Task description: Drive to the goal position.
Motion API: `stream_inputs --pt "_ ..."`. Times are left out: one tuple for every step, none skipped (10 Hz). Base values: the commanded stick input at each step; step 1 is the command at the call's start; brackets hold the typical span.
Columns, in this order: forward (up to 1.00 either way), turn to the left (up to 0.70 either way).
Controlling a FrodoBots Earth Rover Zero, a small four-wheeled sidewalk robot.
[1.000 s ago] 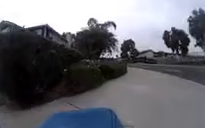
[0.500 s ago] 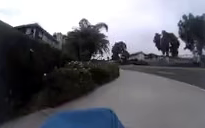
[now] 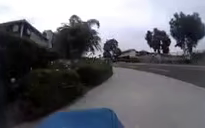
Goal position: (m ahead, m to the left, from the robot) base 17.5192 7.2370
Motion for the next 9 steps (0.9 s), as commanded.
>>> stream_inputs --pt "0.70 -0.27" --pt "0.70 -0.27" --pt "0.70 -0.27" --pt "0.70 -0.27" --pt "0.70 -0.27" --pt "0.70 -0.27" --pt "0.70 -0.27" --pt "0.70 -0.27" --pt "0.70 -0.27"
